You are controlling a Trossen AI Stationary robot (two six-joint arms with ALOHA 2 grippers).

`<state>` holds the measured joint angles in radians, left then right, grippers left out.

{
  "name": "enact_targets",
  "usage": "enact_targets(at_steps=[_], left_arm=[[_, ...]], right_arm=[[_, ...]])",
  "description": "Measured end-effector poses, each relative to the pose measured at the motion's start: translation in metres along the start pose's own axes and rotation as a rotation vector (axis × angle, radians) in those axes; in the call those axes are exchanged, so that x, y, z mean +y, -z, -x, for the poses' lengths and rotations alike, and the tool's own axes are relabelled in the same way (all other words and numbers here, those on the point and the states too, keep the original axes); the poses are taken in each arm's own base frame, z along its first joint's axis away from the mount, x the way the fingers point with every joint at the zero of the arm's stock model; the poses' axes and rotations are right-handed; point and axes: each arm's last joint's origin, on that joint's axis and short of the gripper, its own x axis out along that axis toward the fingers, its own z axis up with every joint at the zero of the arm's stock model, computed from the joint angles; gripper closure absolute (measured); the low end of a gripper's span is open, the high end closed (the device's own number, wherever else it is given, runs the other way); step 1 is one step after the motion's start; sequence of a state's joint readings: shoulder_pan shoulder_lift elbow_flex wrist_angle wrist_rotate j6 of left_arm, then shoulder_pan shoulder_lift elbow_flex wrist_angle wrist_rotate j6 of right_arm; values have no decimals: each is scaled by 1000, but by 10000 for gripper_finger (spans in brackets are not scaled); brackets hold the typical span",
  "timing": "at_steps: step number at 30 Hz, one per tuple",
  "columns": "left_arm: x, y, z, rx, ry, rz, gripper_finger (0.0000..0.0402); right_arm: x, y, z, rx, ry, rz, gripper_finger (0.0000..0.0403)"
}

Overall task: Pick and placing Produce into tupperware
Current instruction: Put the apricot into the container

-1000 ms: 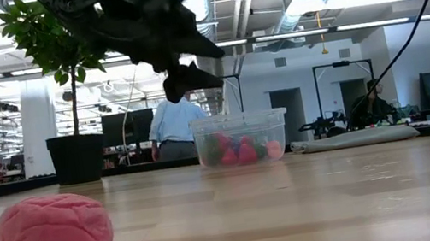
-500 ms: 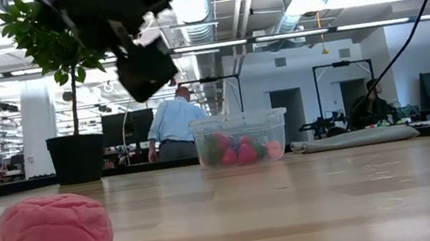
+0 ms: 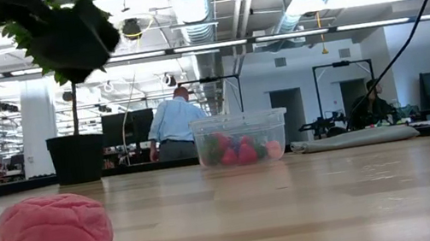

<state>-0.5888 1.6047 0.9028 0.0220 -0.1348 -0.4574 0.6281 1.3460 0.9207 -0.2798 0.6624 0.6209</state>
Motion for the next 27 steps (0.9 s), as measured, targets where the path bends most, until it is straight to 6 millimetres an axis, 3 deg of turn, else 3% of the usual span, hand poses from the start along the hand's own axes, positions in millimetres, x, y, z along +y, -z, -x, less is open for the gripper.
enact_targets(at_steps=[6,14,27], left_arm=[[-14,14,-1,-15,-67,7,158],[-33,33,-45,2,-30,-5,158],[-33,40,-69,11,-44,51,159]], right_arm=[[0,0,0,0,0,0,198],[1,0,0,0,-5,-8,198],[2,2,2,6,-10,1,198]])
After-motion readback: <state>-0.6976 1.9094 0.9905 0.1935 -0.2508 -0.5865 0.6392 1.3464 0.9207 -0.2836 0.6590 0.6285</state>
